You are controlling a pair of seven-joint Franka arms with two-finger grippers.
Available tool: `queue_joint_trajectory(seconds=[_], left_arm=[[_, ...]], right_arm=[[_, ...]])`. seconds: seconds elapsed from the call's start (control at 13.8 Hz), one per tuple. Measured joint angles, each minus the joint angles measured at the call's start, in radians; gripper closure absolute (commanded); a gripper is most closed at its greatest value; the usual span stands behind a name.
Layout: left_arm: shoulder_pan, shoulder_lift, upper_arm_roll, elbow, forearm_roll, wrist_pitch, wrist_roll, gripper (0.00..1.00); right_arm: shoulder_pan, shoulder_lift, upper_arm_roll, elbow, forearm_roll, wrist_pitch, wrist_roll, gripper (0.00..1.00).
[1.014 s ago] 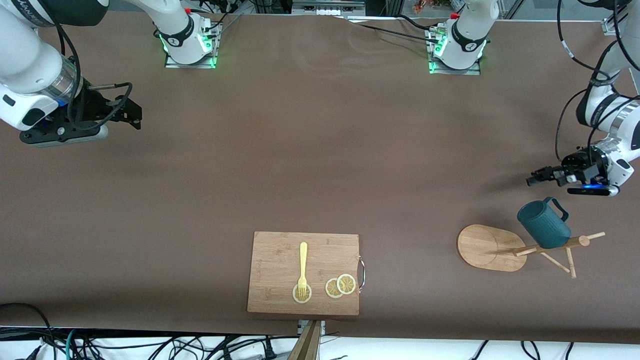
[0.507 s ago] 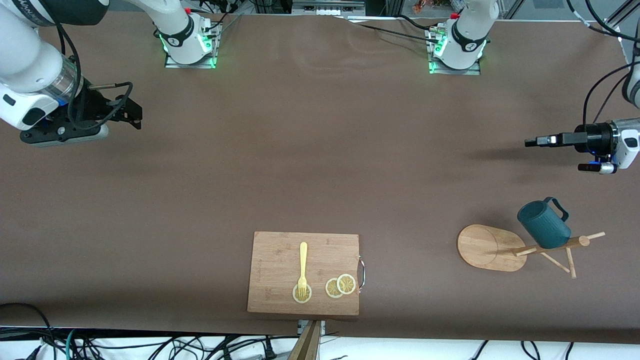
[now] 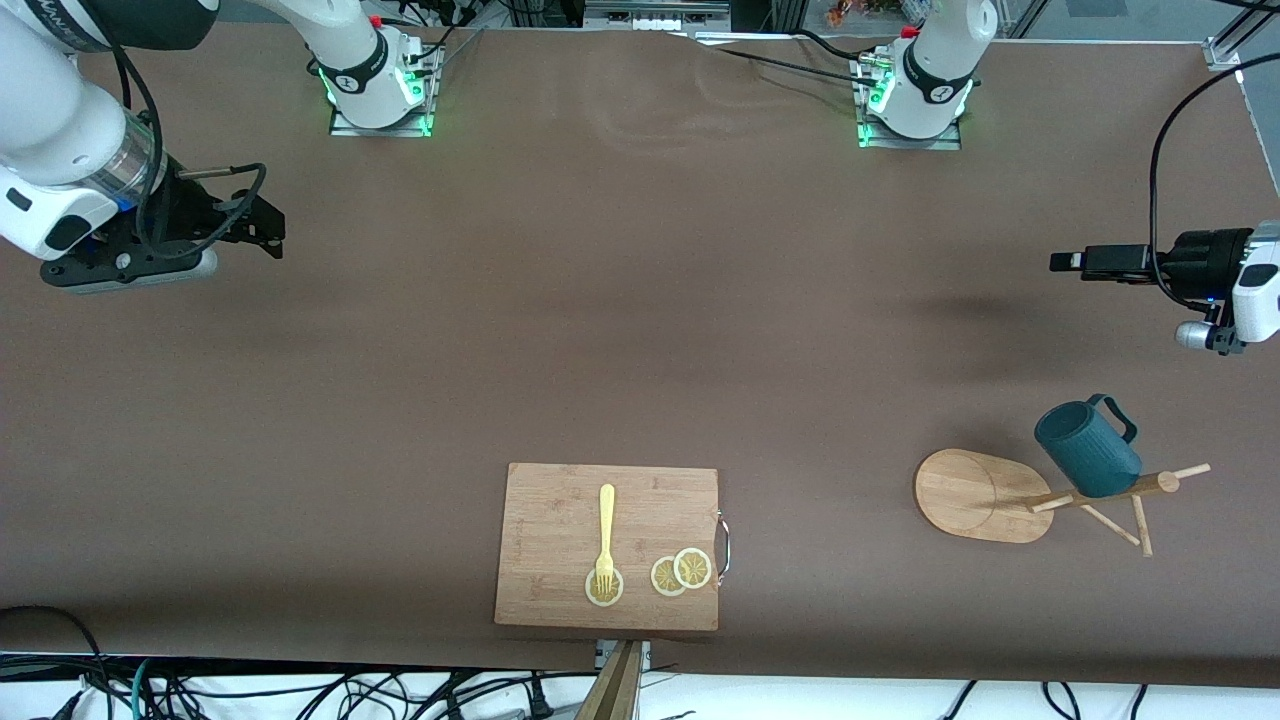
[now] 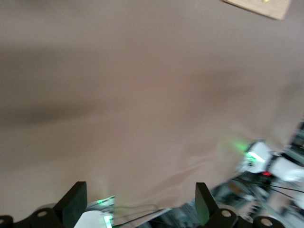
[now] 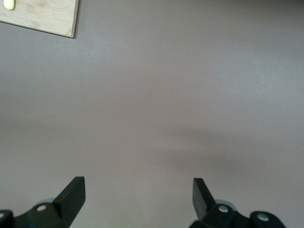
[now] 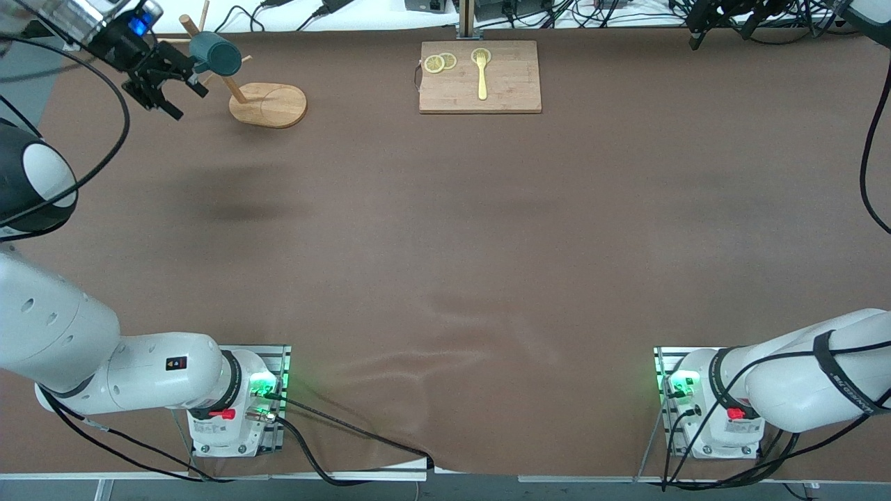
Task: Pass cup and hang on rack
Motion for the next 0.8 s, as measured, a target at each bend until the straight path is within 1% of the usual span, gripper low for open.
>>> queue_joint_trajectory(seconds=[0.22, 0.29, 0.43, 0.58, 0.8], left_arm=[[-0.115, -0.004, -0.002, 0.122, 0.202, 0.004, -0.022, 0.0], [-0.153, -0.007, -0.003, 0.15, 0.259, 0.014, -0.026, 0.0], [-0.218, -0.021, -0.007, 0.174, 0.358, 0.053, -0.029, 0.0], [-0.24, -0.035, -0.032, 0.188, 0.398, 0.095, -0.031, 0.0], [-0.242, -0.055, -0.057, 0.23, 0.402, 0.12, -0.043, 0.0]], right_arm=[[0.0, 0.0, -0.001, 0.002, 0.0, 0.0, 0.0, 0.0], [0.0, 0.0, 0.0, 0.002, 0.0, -0.001, 0.0, 0.0], [0.0, 0.0, 0.0, 0.002, 0.0, -0.001, 0.0, 0.0], [0.0, 0.0, 0.0, 0.002, 0.0, -0.001, 0.0, 0.0], [0.0, 0.0, 0.0, 0.002, 0.0, -0.001, 0.0, 0.0]])
